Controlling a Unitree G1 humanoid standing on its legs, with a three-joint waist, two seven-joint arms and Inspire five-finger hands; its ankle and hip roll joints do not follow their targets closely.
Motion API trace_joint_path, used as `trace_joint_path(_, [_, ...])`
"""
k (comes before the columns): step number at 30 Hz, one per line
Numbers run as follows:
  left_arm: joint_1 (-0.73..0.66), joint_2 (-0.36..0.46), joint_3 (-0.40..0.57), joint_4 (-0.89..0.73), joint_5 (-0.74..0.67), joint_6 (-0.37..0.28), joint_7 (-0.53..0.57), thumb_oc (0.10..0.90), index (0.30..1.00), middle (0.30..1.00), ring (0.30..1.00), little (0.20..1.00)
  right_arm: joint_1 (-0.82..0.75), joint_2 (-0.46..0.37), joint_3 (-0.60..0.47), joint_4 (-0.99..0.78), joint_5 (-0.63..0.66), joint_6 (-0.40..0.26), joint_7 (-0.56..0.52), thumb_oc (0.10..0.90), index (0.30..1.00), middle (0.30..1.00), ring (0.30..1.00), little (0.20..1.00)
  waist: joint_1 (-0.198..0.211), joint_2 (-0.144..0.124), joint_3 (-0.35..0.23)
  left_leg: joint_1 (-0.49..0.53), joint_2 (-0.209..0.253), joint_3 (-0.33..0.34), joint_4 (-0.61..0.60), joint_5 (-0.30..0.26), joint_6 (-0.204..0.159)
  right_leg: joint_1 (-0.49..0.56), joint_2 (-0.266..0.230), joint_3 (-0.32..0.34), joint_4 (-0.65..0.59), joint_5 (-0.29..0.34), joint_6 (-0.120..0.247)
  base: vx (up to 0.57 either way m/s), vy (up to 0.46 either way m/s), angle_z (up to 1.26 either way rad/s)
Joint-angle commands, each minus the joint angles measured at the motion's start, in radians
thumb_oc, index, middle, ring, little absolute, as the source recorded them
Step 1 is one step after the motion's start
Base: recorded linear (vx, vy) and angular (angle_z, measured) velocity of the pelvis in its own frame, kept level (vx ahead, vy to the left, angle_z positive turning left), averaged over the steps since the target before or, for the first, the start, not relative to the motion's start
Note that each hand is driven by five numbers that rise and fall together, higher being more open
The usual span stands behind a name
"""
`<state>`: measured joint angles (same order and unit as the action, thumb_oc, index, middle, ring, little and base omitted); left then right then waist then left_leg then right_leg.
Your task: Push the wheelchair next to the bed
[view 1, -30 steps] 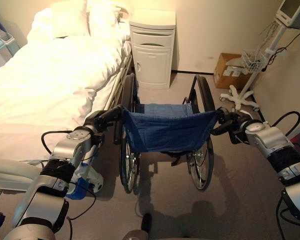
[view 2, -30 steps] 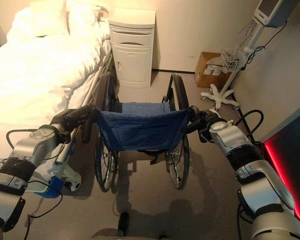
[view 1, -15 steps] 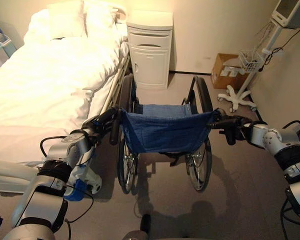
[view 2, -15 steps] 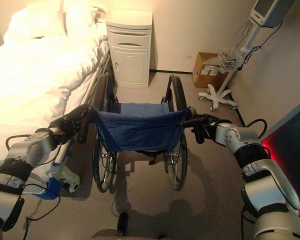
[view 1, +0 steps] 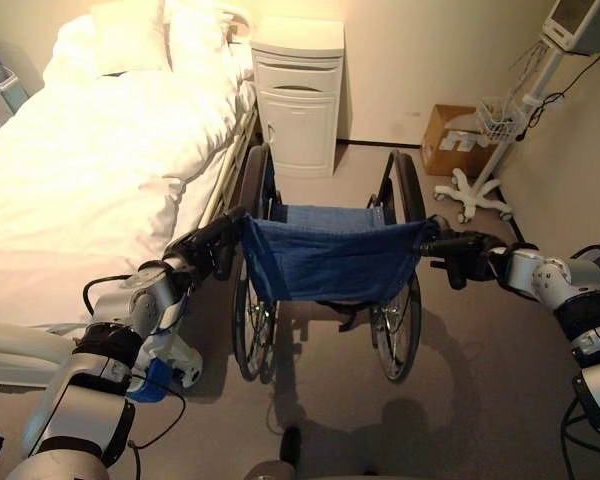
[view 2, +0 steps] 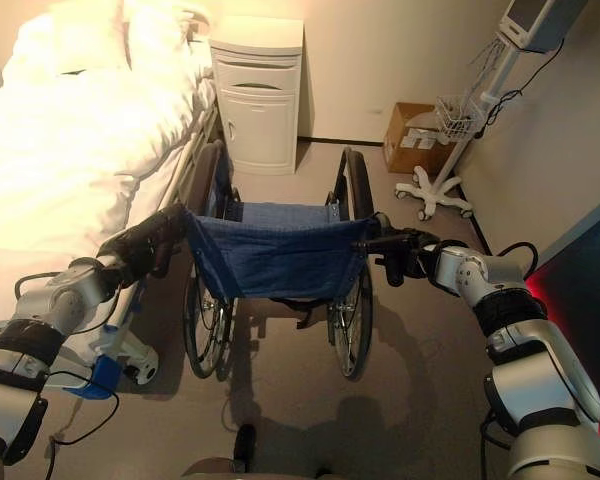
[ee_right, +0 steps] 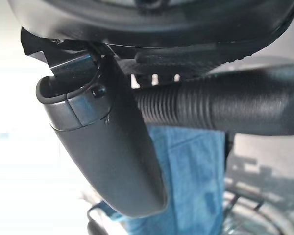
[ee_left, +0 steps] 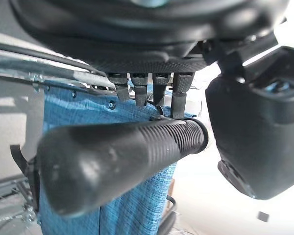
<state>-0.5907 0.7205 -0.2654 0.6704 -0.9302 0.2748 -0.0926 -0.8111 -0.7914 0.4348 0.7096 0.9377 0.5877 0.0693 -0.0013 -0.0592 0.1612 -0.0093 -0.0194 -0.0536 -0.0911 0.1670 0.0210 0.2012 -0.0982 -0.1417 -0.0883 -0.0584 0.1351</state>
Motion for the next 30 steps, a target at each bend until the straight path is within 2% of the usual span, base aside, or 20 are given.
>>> trace_joint_path(1, [-0.062,0.031,0.072,-0.010,-0.077,-0.148,-0.028,0.800,0.900,0.900,0.900,0.900,-0.116,-0.122,-0.055,0.022,-0.075,-0.126,0.055,0.800,0.900,0.900,0.900,0.900,0.039,0.001,-0.081,0.107,0.028,0.059,0.004,-0.104,-0.061,-0.070,-0.013,-0.010,0.045,0.136,-0.014,0.00,0.000,0.00])
trace_joint_path(5, [-0.046,0.057,0.074,-0.002,-0.035,-0.151,-0.061,0.800,0.900,0.900,0.900,0.900,-0.106,-0.175,-0.073,0.027,-0.057,-0.159,0.062,0.800,0.900,0.900,0.900,0.900,0.034,-0.002,-0.077,0.107,0.028,0.061,0.004,-0.107,-0.061,-0.072,-0.013,-0.004,0.045,0.137,-0.012,-0.01,-0.002,0.00])
trace_joint_path(10, [-0.034,0.094,0.078,0.003,-0.001,-0.168,-0.086,0.800,0.900,0.900,0.900,0.900,-0.082,-0.235,-0.110,0.029,-0.057,-0.167,0.069,0.800,0.900,0.900,0.900,0.900,0.031,-0.004,-0.074,0.105,0.028,0.064,0.004,-0.108,-0.060,-0.074,-0.011,-0.001,0.044,0.138,-0.010,-0.01,-0.003,0.00])
trace_joint_path(14, [-0.047,0.125,0.073,0.011,0.009,-0.161,-0.099,0.800,0.900,0.900,0.900,0.900,-0.087,-0.289,-0.116,0.053,-0.135,-0.198,0.081,0.800,0.900,0.900,0.900,0.900,0.026,-0.006,-0.071,0.101,0.029,0.069,0.004,-0.100,-0.060,-0.084,-0.011,0.003,0.049,0.147,-0.008,-0.01,-0.010,-0.01])
trace_joint_path(19, [-0.060,0.145,0.063,0.024,-0.002,-0.171,-0.092,0.800,0.900,0.900,0.900,0.900,-0.123,-0.321,-0.094,0.066,-0.154,-0.225,0.088,0.800,0.900,0.900,0.900,0.900,0.023,-0.007,-0.072,0.106,0.029,0.073,0.004,-0.111,-0.060,-0.081,-0.011,0.006,0.051,0.140,-0.004,-0.01,-0.002,-0.01])
trace_joint_path(23, [-0.066,0.163,0.076,0.022,0.038,-0.259,-0.064,0.800,0.900,0.900,0.900,0.900,-0.118,-0.332,-0.095,0.055,-0.179,-0.227,0.103,0.800,0.900,0.900,0.900,0.900,0.022,-0.008,-0.071,0.101,0.027,0.072,0.004,-0.101,-0.059,-0.091,-0.013,0.007,0.056,0.151,-0.004,0.00,0.000,0.00])
trace_joint_path(24, [-0.060,0.172,0.089,-0.001,0.046,-0.301,-0.046,0.800,0.900,0.900,0.900,0.900,-0.096,-0.336,-0.107,0.035,-0.185,-0.226,0.103,0.800,0.900,0.900,0.900,0.900,0.022,-0.008,-0.071,0.099,0.028,0.072,0.004,-0.101,-0.060,-0.091,-0.012,0.007,0.055,0.149,-0.005,0.00,0.000,0.00])
trace_joint_path(28, [-0.023,0.179,0.135,-0.101,0.035,-0.332,-0.039,0.800,0.900,0.900,0.900,0.900,0.000,-0.334,-0.167,-0.024,-0.209,-0.243,0.087,0.800,0.900,0.900,0.900,0.900,0.025,-0.007,-0.067,0.098,0.031,0.069,0.004,-0.101,-0.060,-0.089,-0.011,0.004,0.052,0.145,-0.009,0.00,0.000,0.00])
trace_joint_path(30, [0.042,0.172,0.182,-0.222,0.042,-0.327,-0.004,0.800,0.900,0.900,0.900,0.900,0.100,-0.326,-0.238,-0.095,-0.220,-0.254,0.065,0.800,0.900,0.900,0.900,0.900,0.027,-0.006,-0.063,0.099,0.033,0.066,0.004,-0.102,-0.060,-0.088,-0.012,0.001,0.052,0.143,-0.010,0.00,-0.015,-0.01])
